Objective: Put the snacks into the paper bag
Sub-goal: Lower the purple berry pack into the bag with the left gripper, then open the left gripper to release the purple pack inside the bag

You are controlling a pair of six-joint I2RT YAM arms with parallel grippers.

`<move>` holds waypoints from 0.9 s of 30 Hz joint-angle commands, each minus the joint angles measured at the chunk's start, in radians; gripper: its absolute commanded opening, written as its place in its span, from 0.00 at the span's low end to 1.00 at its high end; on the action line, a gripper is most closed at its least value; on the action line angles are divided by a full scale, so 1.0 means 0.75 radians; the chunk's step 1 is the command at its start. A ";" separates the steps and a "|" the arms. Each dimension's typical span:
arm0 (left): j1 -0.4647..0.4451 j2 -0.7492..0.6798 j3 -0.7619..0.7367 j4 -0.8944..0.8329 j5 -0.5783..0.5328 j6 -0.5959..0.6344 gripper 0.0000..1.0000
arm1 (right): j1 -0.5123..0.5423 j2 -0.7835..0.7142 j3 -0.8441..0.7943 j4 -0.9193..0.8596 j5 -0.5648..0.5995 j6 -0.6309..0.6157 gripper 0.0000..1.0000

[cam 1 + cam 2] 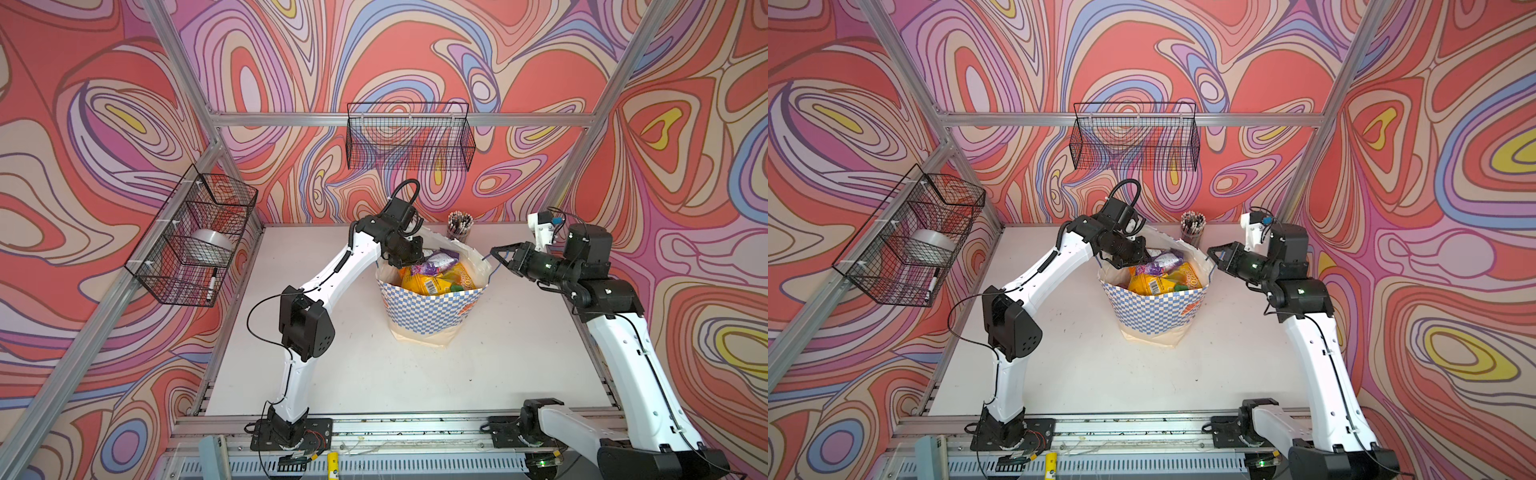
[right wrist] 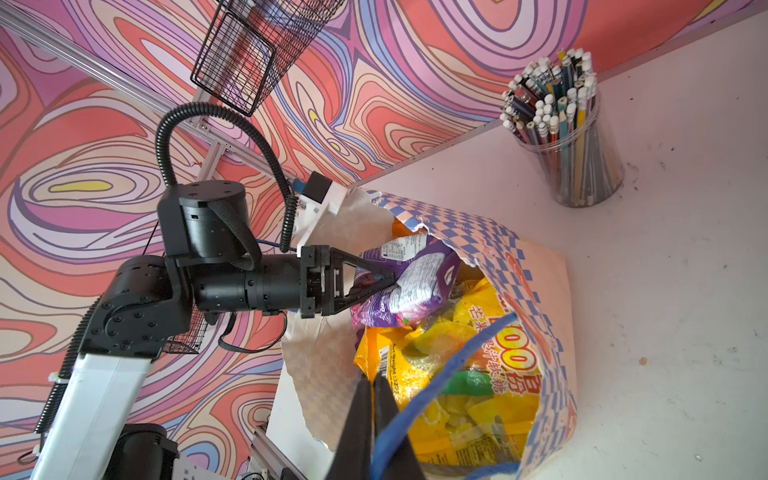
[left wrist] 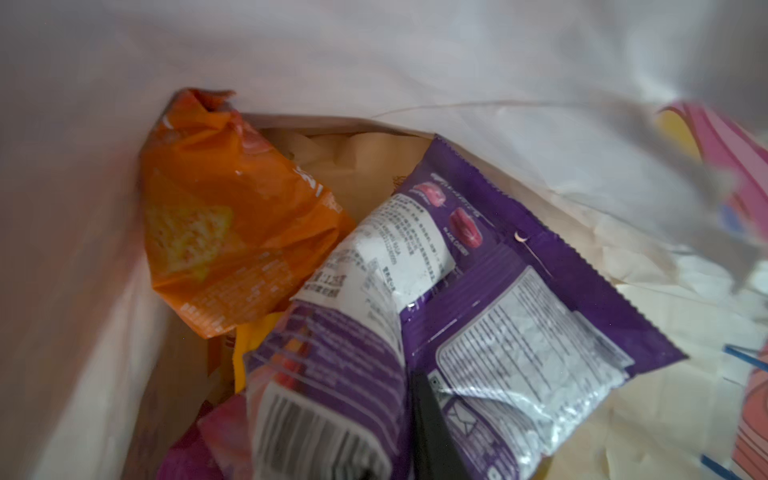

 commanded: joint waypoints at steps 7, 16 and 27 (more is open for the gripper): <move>0.032 -0.109 0.146 -0.116 0.067 0.064 0.53 | 0.005 -0.038 -0.003 0.021 -0.009 -0.024 0.00; -0.095 -0.217 0.172 -0.002 0.090 0.082 0.49 | 0.006 -0.024 -0.016 0.050 -0.009 -0.004 0.00; -0.173 0.007 0.233 -0.006 0.033 0.112 0.44 | 0.006 -0.032 0.006 0.015 0.002 -0.007 0.00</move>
